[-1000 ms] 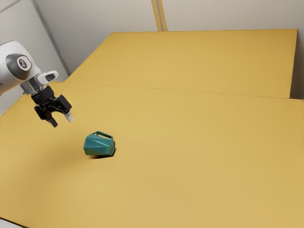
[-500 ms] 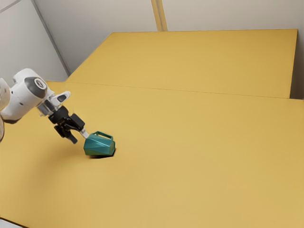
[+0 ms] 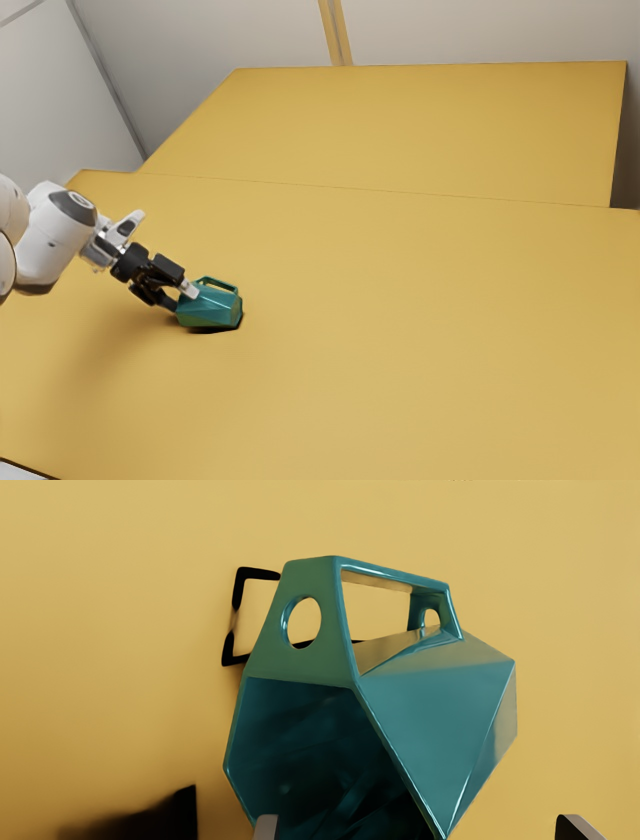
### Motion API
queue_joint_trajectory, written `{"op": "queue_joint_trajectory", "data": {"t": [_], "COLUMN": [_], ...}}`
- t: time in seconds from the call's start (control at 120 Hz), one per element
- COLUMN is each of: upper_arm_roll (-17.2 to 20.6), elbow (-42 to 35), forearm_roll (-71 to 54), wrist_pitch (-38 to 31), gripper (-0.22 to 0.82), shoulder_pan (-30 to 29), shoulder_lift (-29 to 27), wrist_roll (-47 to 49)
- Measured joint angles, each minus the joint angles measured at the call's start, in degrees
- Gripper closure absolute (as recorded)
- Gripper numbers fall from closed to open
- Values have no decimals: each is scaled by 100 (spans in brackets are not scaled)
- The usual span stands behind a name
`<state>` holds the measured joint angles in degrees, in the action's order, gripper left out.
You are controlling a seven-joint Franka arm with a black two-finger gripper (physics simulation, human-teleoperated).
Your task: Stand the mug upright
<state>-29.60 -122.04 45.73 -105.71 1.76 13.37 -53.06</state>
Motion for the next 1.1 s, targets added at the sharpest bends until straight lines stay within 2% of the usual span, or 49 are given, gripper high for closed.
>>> {"op": "queue_joint_trajectory", "data": {"t": [0.692,0.8,1.1], "upper_arm_roll": [-28,-27,-13], "elbow": [-362,-433,-446], "forearm_roll": [1001,1102,1262], "wrist_pitch": [-26,-89,-179], "gripper": [1,4,23], "shoulder_pan": [48,85,140], "shoulder_lift": [-16,-22,-51], "wrist_roll": [-535,-571,-621]}}
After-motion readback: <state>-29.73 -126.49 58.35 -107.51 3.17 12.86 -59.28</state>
